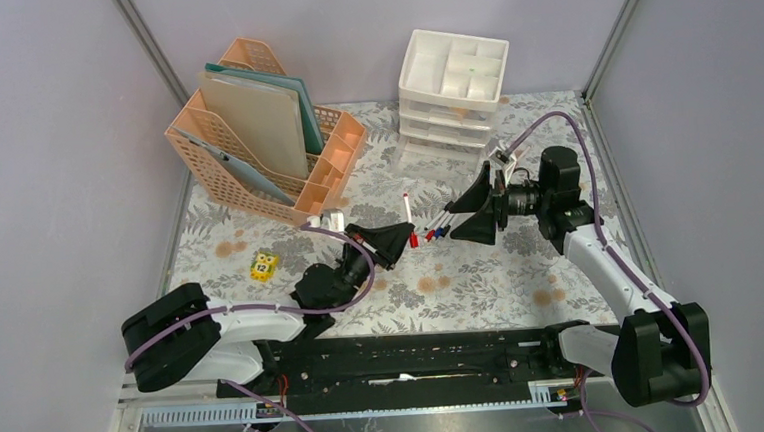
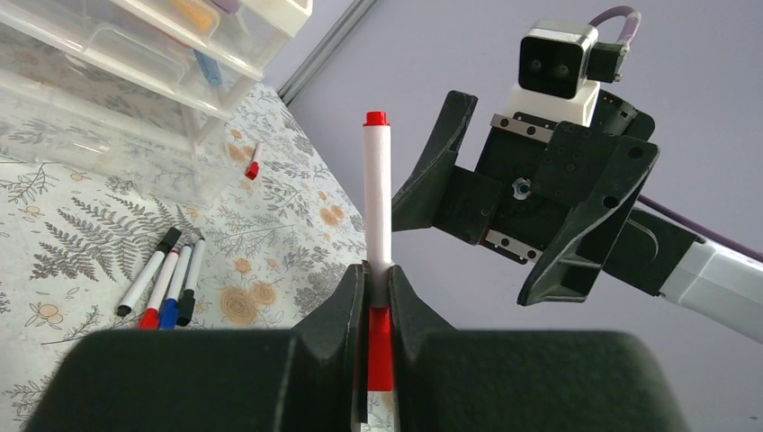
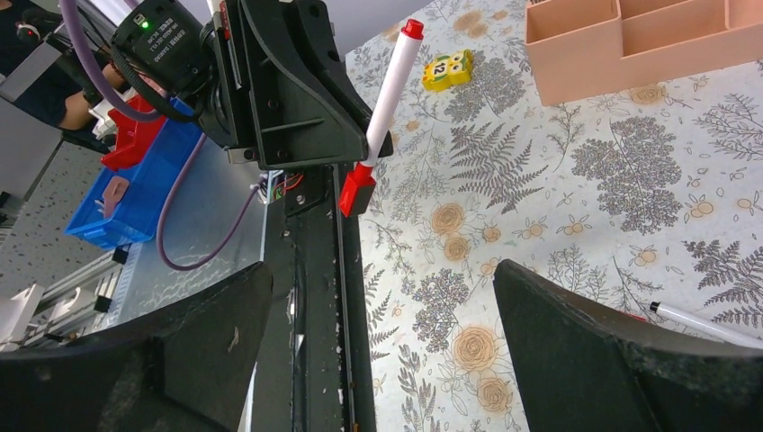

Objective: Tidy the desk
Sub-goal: Pick up the stationery from the center of the board.

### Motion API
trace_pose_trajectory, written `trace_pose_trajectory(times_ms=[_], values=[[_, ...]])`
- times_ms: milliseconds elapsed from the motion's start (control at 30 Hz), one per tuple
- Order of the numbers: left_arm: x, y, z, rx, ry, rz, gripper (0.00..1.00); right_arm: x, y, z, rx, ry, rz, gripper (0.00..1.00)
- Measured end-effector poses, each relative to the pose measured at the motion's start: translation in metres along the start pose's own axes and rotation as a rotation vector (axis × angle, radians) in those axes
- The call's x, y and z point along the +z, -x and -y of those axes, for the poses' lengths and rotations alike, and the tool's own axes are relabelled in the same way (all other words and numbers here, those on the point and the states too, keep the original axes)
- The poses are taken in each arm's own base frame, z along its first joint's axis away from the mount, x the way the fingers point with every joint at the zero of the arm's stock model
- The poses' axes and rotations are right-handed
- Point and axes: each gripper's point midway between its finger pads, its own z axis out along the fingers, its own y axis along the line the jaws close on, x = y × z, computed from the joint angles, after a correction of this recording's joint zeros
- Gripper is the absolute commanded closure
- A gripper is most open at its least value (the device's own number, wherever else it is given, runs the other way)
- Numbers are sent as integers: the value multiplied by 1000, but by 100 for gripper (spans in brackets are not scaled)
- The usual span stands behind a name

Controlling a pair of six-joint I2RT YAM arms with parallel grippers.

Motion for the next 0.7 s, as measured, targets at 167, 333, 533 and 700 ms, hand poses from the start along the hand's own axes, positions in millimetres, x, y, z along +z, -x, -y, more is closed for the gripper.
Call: trace_pose_trajectory(times_ms=[167, 333, 533, 700], values=[[3, -1, 2, 27, -11, -3, 100, -5, -3, -1, 1, 12, -4, 0], [12, 7, 13, 48, -34, 16, 100, -14, -2, -3, -16, 40, 4, 0], [21, 5, 10, 88, -41, 5, 100, -35, 5, 6, -33, 13, 42, 2], [27, 4, 3, 126, -42, -25, 100, -46, 21, 11, -52, 1, 62, 2]])
